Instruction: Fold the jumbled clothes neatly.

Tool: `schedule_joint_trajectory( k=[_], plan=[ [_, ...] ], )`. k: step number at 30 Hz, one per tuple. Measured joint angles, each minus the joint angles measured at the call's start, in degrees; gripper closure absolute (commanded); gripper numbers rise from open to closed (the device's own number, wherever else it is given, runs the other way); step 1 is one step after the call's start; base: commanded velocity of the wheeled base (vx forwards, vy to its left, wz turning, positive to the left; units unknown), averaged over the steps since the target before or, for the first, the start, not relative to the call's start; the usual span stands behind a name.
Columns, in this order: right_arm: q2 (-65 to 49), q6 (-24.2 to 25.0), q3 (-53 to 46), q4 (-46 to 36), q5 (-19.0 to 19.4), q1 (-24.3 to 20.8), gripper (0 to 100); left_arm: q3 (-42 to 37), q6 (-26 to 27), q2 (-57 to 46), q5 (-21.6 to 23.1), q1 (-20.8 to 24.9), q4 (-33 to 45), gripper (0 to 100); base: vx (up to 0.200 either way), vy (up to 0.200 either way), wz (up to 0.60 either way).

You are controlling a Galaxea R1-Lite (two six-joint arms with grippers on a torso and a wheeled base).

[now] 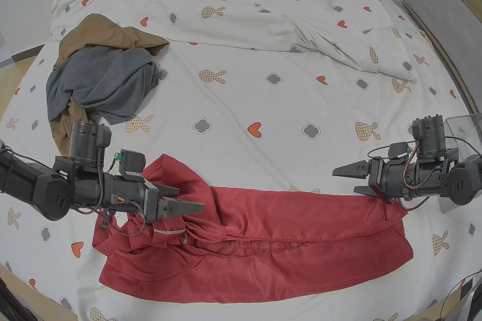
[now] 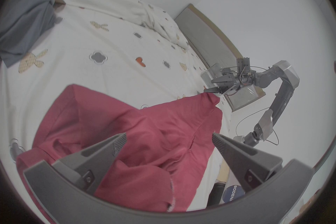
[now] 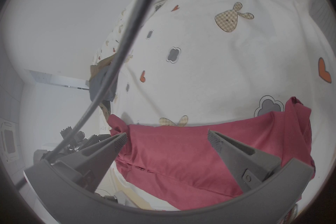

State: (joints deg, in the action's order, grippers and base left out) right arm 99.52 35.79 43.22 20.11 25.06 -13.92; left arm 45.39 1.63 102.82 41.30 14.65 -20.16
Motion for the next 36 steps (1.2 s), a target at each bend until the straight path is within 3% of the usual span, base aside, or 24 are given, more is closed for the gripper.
schedule_joint_trajectory(
  k=[4, 8, 14, 20, 36],
  plan=[
    [2.51, -0.88, 0.20, -0.02, -3.77, 0.52, 0, 0.39, -0.09, 3.55, -0.24, -0.16, -1.05, 0, 0.000, 0.000, 0.00],
    [5.00, -2.11, 0.27, -0.04, -11.01, 2.22, 0, 0.43, -0.16, 5.95, -0.55, -1.38, -1.43, 0, 0.000, 0.000, 0.00],
    [6.27, -3.39, 0.13, -0.13, -13.80, 5.50, 0, 0.26, -0.13, 7.96, -0.72, -3.19, -1.43, 0, 0.000, 0.000, 0.00],
    [5.99, -6.12, -1.79, -0.13, -19.57, 8.25, 0, 0.26, 0.00, 9.29, -0.83, -4.52, -1.38, 0, 0.000, 0.000, 0.00],
    [-5.86, -6.12, -11.08, -0.35, -20.82, 9.81, 0, 0.30, 0.15, 11.04, -0.85, -5.34, -1.32, 0, 0.000, 0.000, 0.00]
  ],
)
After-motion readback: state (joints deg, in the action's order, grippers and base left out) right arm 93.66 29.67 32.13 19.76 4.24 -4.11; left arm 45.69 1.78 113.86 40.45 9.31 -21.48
